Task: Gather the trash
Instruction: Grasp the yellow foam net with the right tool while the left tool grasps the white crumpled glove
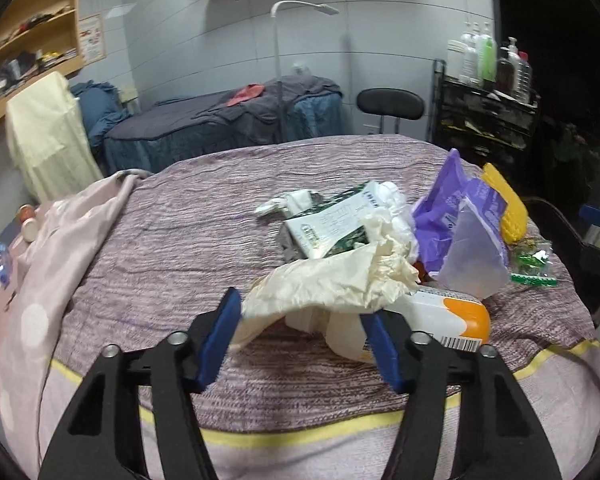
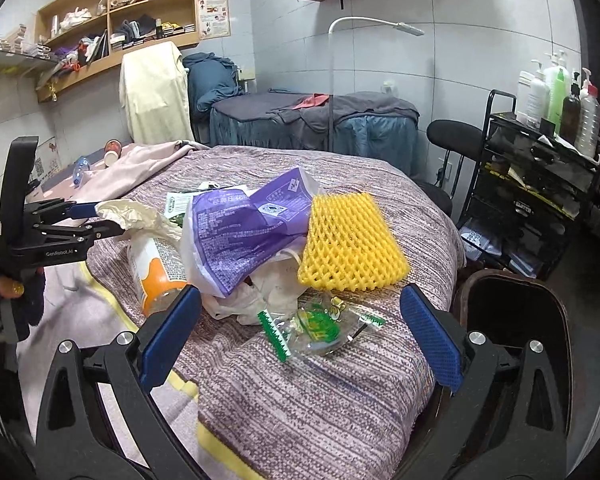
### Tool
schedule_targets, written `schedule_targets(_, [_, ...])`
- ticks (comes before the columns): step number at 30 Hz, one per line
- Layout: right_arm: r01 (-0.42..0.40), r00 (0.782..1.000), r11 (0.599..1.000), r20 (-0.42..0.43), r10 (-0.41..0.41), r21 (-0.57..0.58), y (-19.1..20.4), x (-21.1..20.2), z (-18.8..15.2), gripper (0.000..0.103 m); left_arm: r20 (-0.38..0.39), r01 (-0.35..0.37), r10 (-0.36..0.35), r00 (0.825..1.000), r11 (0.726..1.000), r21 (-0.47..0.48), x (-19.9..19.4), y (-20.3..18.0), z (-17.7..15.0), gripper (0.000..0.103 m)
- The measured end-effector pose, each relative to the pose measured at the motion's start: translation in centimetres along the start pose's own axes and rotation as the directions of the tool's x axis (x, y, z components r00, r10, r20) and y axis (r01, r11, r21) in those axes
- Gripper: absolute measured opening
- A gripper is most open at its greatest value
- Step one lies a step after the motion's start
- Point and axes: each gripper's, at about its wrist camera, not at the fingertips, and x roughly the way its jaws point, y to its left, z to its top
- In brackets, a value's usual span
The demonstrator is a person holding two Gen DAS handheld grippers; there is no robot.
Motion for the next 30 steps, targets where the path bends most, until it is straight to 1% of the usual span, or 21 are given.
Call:
schedule_targets(1, [-0.003, 1.000, 1.000, -0.007, 0.003, 0.004, -0.3, 0.4, 0.2, 0.098, 0.002, 0.021, -0.021, 1.000, 1.000, 0.008, 0.2, 0.1, 0.1, 0.046])
schedule_targets(2, [-0.003, 1.000, 1.000, -0.011, 0.003, 0.009, -0.4, 0.6, 0.3, 0.098, 0.000, 0.042, -0.042, 0.999, 0.999, 0.011, 0.4, 0.2, 0.2, 0.035])
schedule_targets(3, [-0.004, 1.000, 1.000, -0.016, 0.005, 0.015, -0.6, 0.9, 0.4, 0.098, -0.006, 0.057, -0.057, 0.998, 0.998, 0.004, 0.7, 0.4, 0.3, 0.029])
schedule_targets(4, [-0.005, 1.000, 1.000, -0.025, 0.006, 0.021, -1.0, 1.3, 0.6, 0.098, -0.011, 0.067, -0.067, 0.998, 0.998, -0.003, 0.9, 0.5, 0.3, 0.022])
schedule_targets(7, [0.010, 0.999, 1.000, -0.042, -0.009, 0.027, -1.6, 2.4, 1.1, 0.098, -0.010, 0.080, -0.080, 0.997, 0.997, -0.008, 1.1, 0.5, 0.5, 0.011])
schedule_targets(9, [0.021, 0.998, 0.999, -0.052, -0.019, 0.033, -2.1, 3.2, 1.5, 0.098, -0.011, 0.065, -0.065, 0.998, 0.998, -0.011, 1.2, 0.3, 0.5, 0.009])
schedule_targets(12, [0.043, 0.996, 0.998, -0.080, -0.039, 0.052, -3.1, 4.6, 2.1, 0.096, 0.007, 0.059, -0.059, 0.998, 0.998, -0.035, 0.8, 0.4, 0.4, 0.008])
schedule_targets(16, [0.038, 0.990, 0.996, -0.137, -0.027, 0.077, -4.3, 7.2, 2.9, 0.087, 0.047, 0.073, -0.069, 0.997, 0.993, -0.096, -0.2, 1.1, 0.4, 0.007])
schedule_targets(18, [0.037, 0.985, 0.996, -0.170, -0.024, 0.077, -4.7, 8.7, 3.1, 0.083, 0.080, 0.089, -0.079, 0.994, 0.988, -0.123, -1.0, 1.4, 0.5, 0.007])
schedule_targets(19, [0.026, 0.981, 0.996, -0.192, -0.010, 0.083, -4.9, 9.5, 3.2, 0.078, 0.090, 0.091, -0.080, 0.993, 0.987, -0.133, -1.3, 1.4, 0.6, 0.007])
schedule_targets(20, [0.019, 0.979, 0.996, -0.206, -0.001, 0.082, -5.0, 10.1, 3.3, 0.068, 0.097, 0.095, -0.082, 0.992, 0.986, -0.140, -1.6, 1.4, 0.6, 0.007])
schedule_targets(21, [0.029, 0.978, 0.997, -0.208, -0.014, 0.069, -5.0, 10.3, 3.3, 0.062, 0.105, 0.094, -0.079, 0.991, 0.985, -0.146, -1.9, 1.4, 0.7, 0.007])
schedule_targets(22, [0.056, 0.979, 0.997, -0.198, -0.045, 0.051, -5.0, 10.4, 3.4, 0.046, 0.113, 0.094, -0.077, 0.991, 0.984, -0.151, -2.1, 1.3, 0.7, 0.007])
schedule_targets(23, [0.053, 0.980, 0.997, -0.193, -0.042, 0.054, -5.2, 10.2, 3.6, 0.032, 0.122, 0.095, -0.076, 0.990, 0.983, -0.158, -2.4, 1.2, 0.7, 0.007])
schedule_targets(24, [0.023, 0.982, 0.997, -0.188, -0.008, 0.077, -5.5, 10.0, 3.7, 0.028, 0.132, 0.097, -0.076, 0.988, 0.981, -0.166, -2.8, 1.2, 0.8, 0.007])
schedule_targets(25, [-0.017, 0.984, 0.994, -0.176, 0.037, 0.111, -6.0, 9.6, 3.9, 0.020, 0.144, 0.101, -0.076, 0.987, 0.980, -0.174, -3.1, 1.1, 0.8, 0.007])
schedule_targets(26, [-0.029, 0.985, 0.992, -0.165, 0.049, 0.125, -6.4, 9.3, 4.0, 0.020, 0.158, 0.107, -0.078, 0.984, 0.978, -0.180, -3.5, 1.0, 0.9, 0.007])
schedule_targets(28, [-0.013, 0.989, 0.993, -0.147, 0.030, 0.115, -6.5, 8.7, 3.8, 0.019, 0.175, 0.120, -0.088, 0.981, 0.976, -0.182, -4.1, 0.6, 1.1, 0.007])
schedule_targets(30, [-0.017, 0.992, 0.992, -0.120, 0.032, 0.123, -6.7, 7.8, 3.7, 0.018, 0.190, 0.130, -0.095, 0.977, 0.974, -0.184, -4.5, 0.0, 1.5, 0.007])
